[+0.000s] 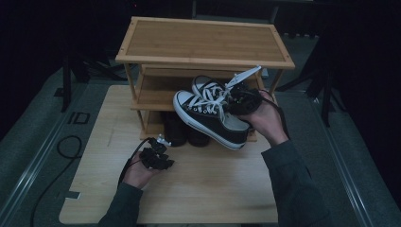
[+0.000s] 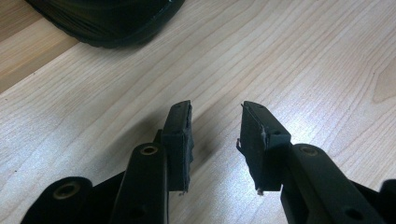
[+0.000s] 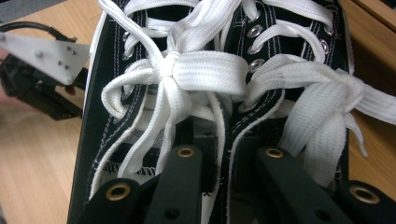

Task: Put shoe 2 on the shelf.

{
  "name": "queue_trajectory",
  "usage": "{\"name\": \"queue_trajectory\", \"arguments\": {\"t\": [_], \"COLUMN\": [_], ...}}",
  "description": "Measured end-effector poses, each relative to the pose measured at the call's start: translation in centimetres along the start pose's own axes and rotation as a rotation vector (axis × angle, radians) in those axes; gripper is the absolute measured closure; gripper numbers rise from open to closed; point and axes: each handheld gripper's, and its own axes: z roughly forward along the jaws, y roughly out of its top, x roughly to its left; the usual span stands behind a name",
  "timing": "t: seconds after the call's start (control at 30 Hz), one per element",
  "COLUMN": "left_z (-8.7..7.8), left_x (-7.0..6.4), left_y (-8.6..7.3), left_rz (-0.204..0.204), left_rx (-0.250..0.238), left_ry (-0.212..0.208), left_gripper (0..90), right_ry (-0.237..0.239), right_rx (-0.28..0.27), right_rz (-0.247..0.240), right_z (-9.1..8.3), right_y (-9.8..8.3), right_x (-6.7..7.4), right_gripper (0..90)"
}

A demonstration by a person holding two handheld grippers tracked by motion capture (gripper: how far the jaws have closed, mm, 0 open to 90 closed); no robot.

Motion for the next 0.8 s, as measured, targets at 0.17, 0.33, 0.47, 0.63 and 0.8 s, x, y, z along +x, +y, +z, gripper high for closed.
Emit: {"name": "queue_trajectory", "arguments": {"t": [0.17, 0.33, 0.47, 0.63, 0.8], "left_z": [0.0, 0.1, 0.1, 0.2, 0.0], "left_x": [0.0, 0.0, 0.0, 0.0, -0.1], "left_y": [0.0, 0.0, 0.0, 0.0, 0.0], "left_rz": [-0.002, 0.001, -0.001, -0.001, 0.004], "left_rx": [-0.001, 0.001, 0.002, 0.004, -0.001], "left_ry": [0.0, 0.003, 0.006, 0.001, 0.001], "left_gripper": [64.1, 64.1, 64.1, 64.1, 64.1], "right_ry": [-0.027, -0.073, -0.153, -0.253, -0.323], "right_rx": [0.021, 0.019, 0.008, -0.031, -0.033], "right_rz": [-0.005, 0.032, 0.076, 0.216, 0.25], "right_z": [0.4, 0.6, 0.8, 1.0, 1.9], "right_y": [0.5, 0.7, 0.8, 0.9, 1.1], "right_x": [0.2, 0.1, 0.1, -0.1, 0.0], "right_gripper": [84.3, 84.4, 84.5, 84.4, 71.6]}}
